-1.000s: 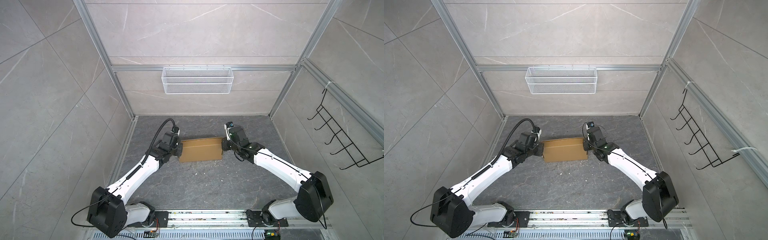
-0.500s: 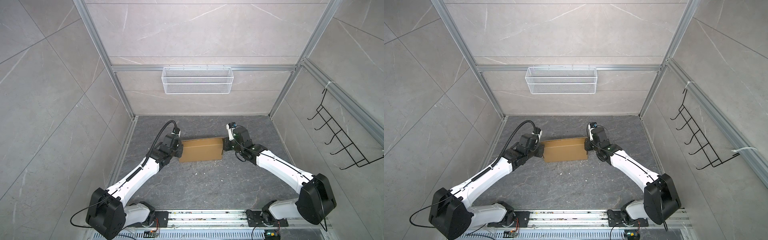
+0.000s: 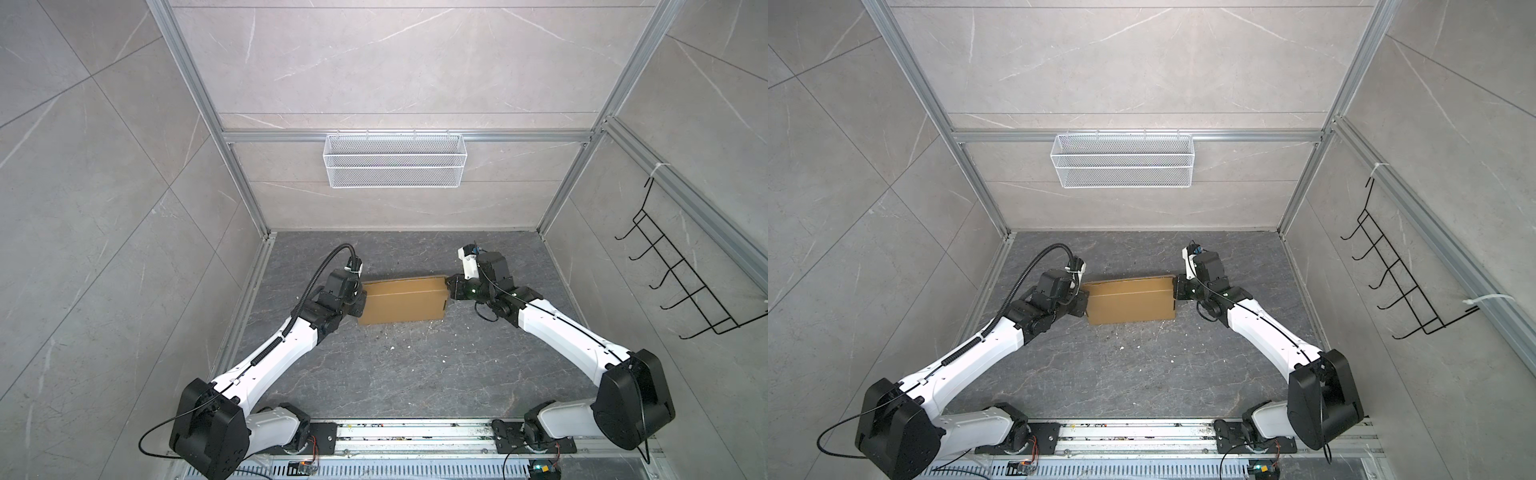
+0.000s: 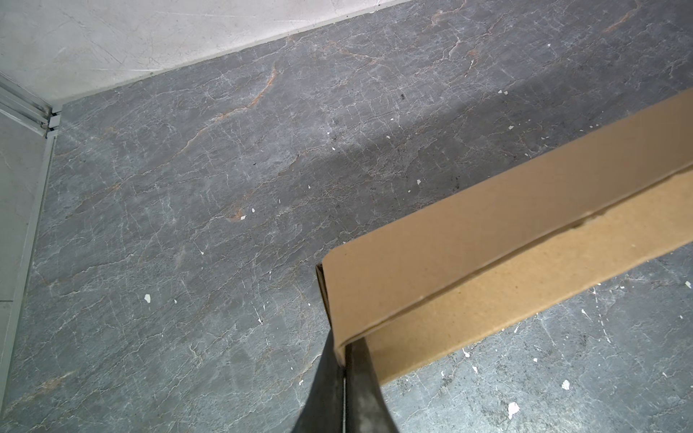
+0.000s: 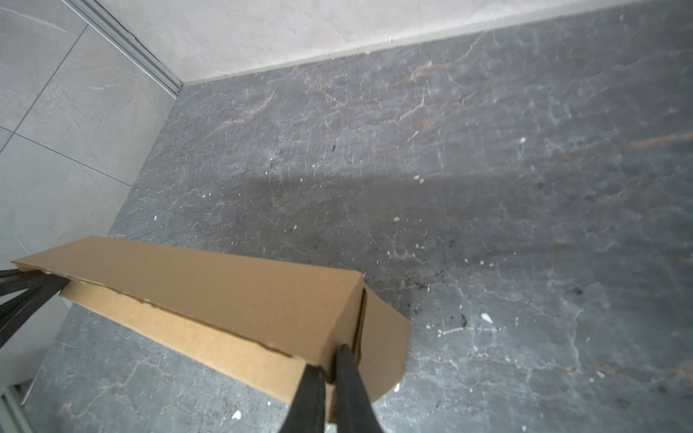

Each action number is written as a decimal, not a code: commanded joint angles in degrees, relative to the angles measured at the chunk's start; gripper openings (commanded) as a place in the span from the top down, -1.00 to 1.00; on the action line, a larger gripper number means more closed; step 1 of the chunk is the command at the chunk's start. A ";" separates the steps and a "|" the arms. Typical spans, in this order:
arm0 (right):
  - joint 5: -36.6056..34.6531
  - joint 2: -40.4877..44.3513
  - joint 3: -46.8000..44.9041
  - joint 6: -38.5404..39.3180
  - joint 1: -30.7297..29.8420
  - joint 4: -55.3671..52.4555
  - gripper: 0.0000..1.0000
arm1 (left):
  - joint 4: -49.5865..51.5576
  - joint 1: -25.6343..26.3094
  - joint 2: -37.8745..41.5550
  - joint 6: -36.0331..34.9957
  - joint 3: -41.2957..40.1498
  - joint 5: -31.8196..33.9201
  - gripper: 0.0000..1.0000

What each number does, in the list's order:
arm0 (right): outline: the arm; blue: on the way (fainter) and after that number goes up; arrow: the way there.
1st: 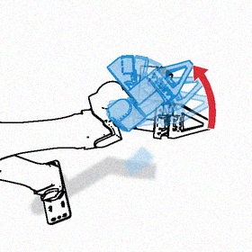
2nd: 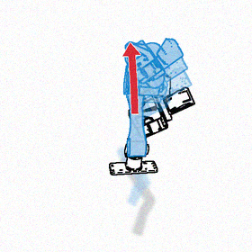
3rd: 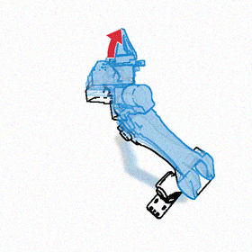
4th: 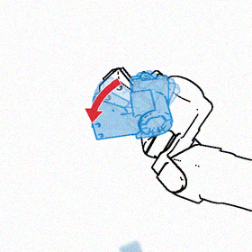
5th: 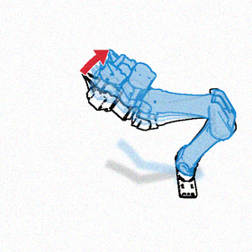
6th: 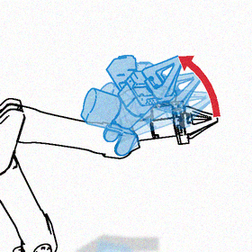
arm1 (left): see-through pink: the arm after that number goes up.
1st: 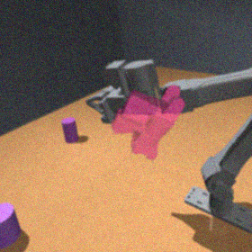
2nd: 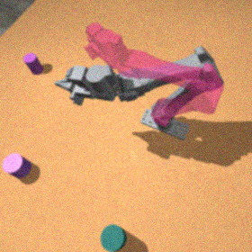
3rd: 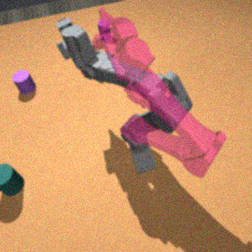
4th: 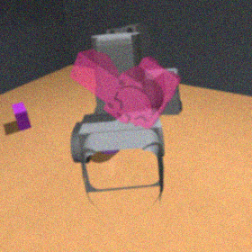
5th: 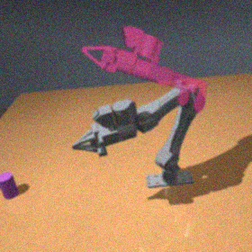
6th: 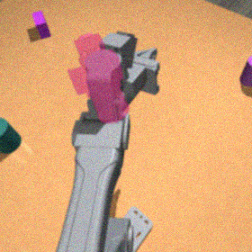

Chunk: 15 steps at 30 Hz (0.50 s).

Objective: Assemble paper box
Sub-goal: Fold and tuck the lid into the gap.

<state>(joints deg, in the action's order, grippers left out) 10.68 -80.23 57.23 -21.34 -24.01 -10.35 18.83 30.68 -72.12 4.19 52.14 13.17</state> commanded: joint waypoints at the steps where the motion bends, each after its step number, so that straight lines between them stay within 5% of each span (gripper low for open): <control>1: 4.97 1.26 1.29 -1.86 -0.28 -5.85 0.67 | 13.44 0.58 -4.00 -2.80 -4.36 -3.43 1.00; 7: 8.74 2.90 3.76 -3.68 2.28 -9.25 0.27 | 13.43 0.77 -4.42 -2.98 -4.38 -3.20 1.00; 15: 22.29 -1.24 11.31 -17.63 7.71 -13.61 -0.03 | 13.34 1.14 -4.35 -3.13 -4.46 -2.71 1.00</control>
<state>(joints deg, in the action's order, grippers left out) 26.72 -79.48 65.52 -32.16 -17.12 -20.51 18.79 30.94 -72.14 3.77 52.10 13.47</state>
